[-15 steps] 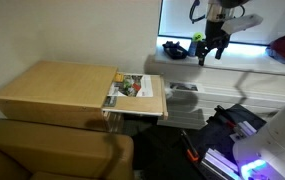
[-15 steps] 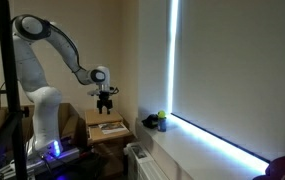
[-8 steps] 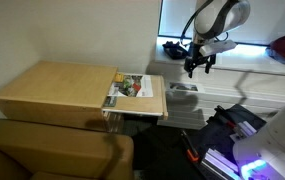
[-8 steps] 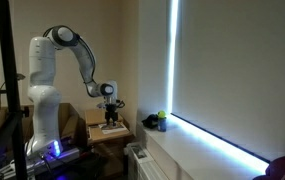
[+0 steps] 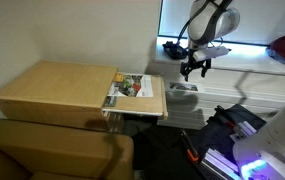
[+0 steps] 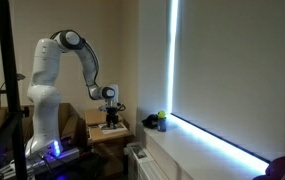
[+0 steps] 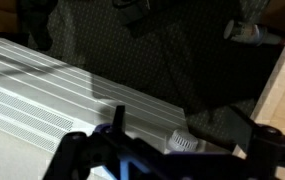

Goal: Close the upper drawer

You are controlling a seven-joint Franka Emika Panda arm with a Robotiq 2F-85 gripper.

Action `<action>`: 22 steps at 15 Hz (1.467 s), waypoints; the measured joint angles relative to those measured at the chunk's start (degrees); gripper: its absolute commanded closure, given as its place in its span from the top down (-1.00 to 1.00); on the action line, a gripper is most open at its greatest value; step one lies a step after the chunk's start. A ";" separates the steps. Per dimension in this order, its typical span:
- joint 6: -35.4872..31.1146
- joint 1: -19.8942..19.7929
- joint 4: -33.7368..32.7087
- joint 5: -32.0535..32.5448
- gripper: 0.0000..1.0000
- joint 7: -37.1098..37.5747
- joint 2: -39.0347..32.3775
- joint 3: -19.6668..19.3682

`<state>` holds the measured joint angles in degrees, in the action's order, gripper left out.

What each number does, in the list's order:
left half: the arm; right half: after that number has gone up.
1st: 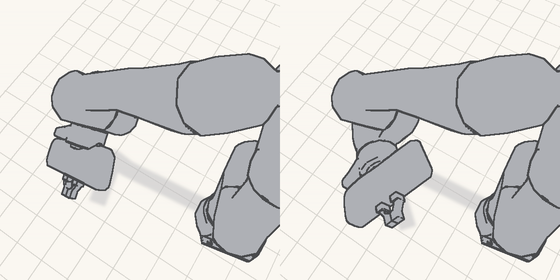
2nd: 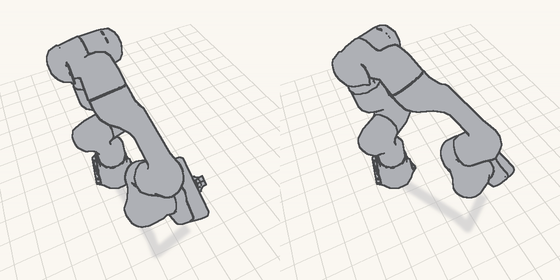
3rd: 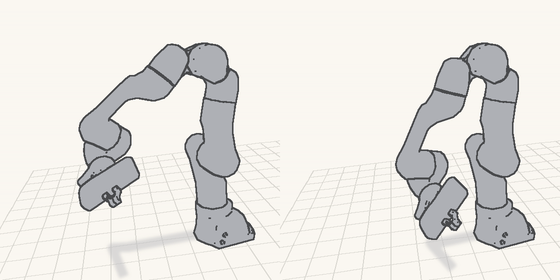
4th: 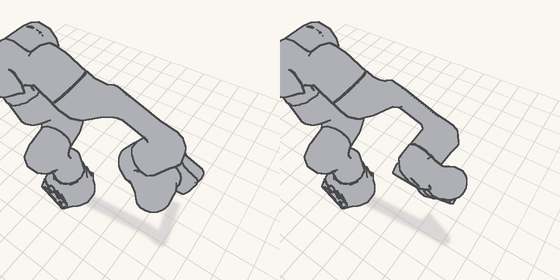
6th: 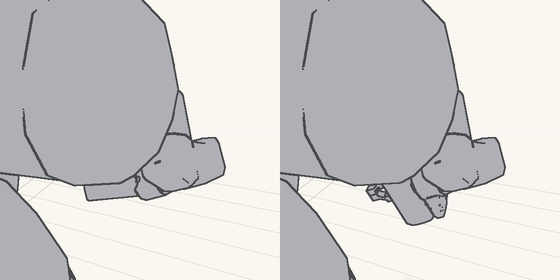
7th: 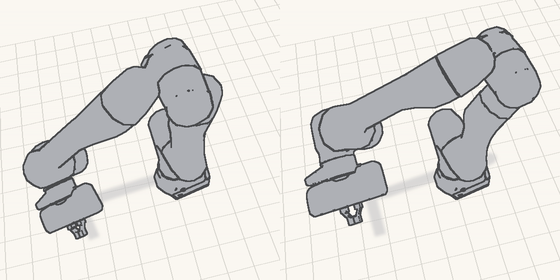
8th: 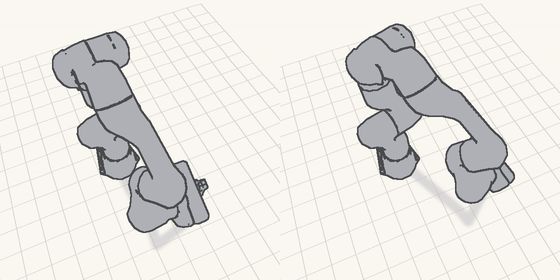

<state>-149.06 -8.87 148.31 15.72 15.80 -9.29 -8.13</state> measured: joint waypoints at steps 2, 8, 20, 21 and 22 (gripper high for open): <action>-5.89 0.07 0.08 -0.81 1.00 1.90 -4.15 -0.84; -20.86 6.17 -2.29 -6.44 1.00 7.94 -17.88 -4.45; -22.83 11.80 -7.46 -17.07 1.00 7.19 -26.72 -5.01; -23.69 11.79 -8.38 -18.63 1.00 7.18 -27.91 -3.91; -24.44 11.80 -9.29 -19.93 1.00 7.18 -28.94 -2.94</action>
<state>-173.50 2.93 139.03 -4.21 22.98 -38.23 -11.06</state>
